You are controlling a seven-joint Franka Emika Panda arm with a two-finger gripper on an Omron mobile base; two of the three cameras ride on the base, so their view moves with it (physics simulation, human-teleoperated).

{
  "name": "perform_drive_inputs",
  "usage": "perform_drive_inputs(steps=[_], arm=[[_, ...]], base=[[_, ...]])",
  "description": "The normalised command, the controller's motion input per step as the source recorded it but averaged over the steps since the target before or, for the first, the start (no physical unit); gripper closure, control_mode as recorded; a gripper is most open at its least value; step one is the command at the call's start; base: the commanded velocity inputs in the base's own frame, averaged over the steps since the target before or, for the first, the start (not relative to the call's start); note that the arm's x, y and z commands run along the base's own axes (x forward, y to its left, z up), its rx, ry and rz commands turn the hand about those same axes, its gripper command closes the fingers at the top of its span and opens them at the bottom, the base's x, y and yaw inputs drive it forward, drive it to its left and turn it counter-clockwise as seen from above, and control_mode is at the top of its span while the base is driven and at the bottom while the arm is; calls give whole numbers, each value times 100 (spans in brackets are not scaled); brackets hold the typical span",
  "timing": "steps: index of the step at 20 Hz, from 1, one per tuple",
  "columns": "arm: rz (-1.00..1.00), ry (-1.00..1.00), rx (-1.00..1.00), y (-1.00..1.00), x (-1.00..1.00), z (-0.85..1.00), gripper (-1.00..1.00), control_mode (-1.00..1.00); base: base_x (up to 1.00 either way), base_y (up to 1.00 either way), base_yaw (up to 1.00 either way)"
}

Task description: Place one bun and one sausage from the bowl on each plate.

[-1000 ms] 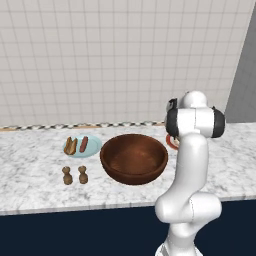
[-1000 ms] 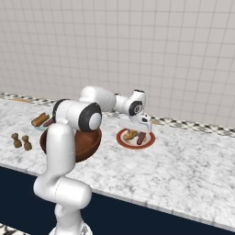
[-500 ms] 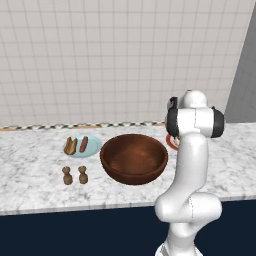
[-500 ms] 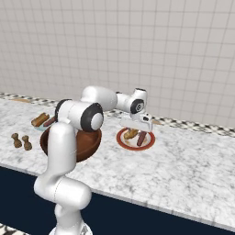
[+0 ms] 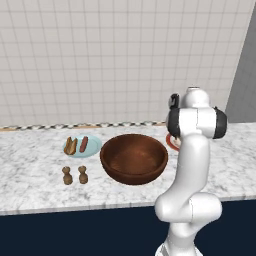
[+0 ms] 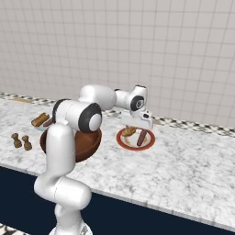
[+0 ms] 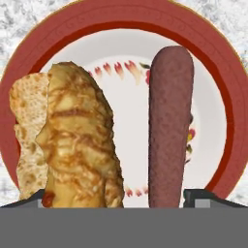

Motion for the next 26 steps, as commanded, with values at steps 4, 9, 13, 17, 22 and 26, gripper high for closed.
perform_drive_inputs(steps=[4, 9, 13, 17, 22, 26], arm=[[-4, 17, -21, 3, -4, 20, -100, -100], [0, 6, -26, 4, -12, -7, -100, -100], [0, 0, -17, 0, -3, -8, -100, -100], [0, -2, -5, 0, -6, -21, -100, -100], [0, -1, -2, 0, -1, -26, -100, -100], [0, -1, -6, 3, 0, -15, -100, -100]], base=[[0, 0, 0], [0, 0, 0], [0, 0, 0], [0, 0, 0], [0, 0, 0], [0, 0, 0]])
